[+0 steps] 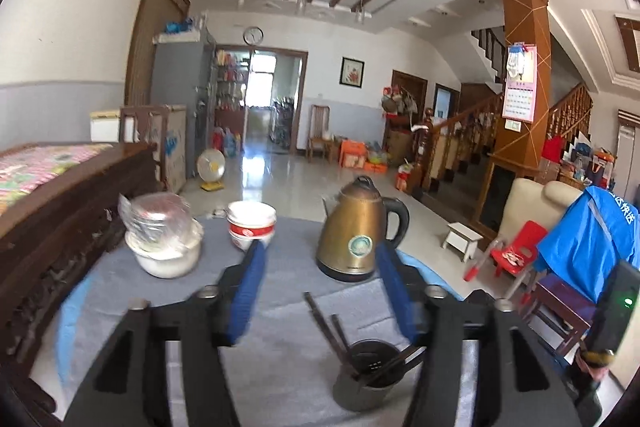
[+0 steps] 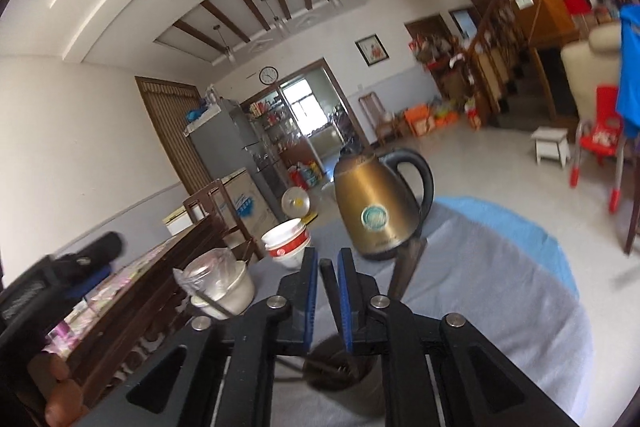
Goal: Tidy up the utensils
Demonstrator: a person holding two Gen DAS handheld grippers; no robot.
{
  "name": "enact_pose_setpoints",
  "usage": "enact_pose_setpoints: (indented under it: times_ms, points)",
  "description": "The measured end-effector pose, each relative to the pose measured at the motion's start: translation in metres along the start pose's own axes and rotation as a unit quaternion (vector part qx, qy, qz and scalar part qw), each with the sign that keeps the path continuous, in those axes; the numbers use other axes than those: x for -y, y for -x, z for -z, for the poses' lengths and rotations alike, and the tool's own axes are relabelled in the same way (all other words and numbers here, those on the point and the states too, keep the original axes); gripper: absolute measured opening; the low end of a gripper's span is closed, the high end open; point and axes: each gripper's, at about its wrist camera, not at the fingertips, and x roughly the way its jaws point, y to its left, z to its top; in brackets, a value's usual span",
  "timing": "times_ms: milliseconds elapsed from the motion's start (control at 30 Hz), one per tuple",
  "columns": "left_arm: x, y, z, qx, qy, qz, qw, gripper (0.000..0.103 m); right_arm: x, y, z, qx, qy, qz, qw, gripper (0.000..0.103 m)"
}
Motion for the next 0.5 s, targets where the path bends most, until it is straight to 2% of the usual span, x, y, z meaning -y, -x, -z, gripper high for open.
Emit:
enact_pose_setpoints:
  times_ms: [33, 67, 133, 200, 300, 500]
  points:
    - [-0.004, 0.013, 0.000, 0.006, 0.000, -0.008, 0.9999, 0.075, 0.004, 0.005, 0.001, 0.000, -0.013, -0.004, 1.000, 0.024]
    - [-0.006, 0.022, 0.000, 0.010, -0.002, -0.017, 0.9998, 0.077, 0.007, 0.008, 0.001, 0.001, -0.021, -0.008, 1.000, 0.042]
    - [-0.009, 0.038, 0.002, 0.009, -0.015, -0.040, 0.9990, 0.088, 0.012, 0.023, 0.003, 0.016, -0.040, -0.016, 0.999, 0.075]
    - [-0.010, 0.047, 0.007, -0.006, -0.031, -0.060, 0.9977, 0.093, 0.010, 0.035, 0.000, 0.040, -0.040, -0.009, 0.998, 0.075]
    - [-0.007, 0.057, 0.021, -0.045, -0.062, -0.085, 0.9935, 0.094, 0.013, 0.056, -0.002, 0.057, -0.038, 0.012, 0.998, 0.073]
    - [-0.004, 0.077, 0.042, -0.094, -0.070, -0.104, 0.9877, 0.096, 0.009, 0.086, -0.001, 0.042, -0.032, 0.022, 0.998, 0.074]
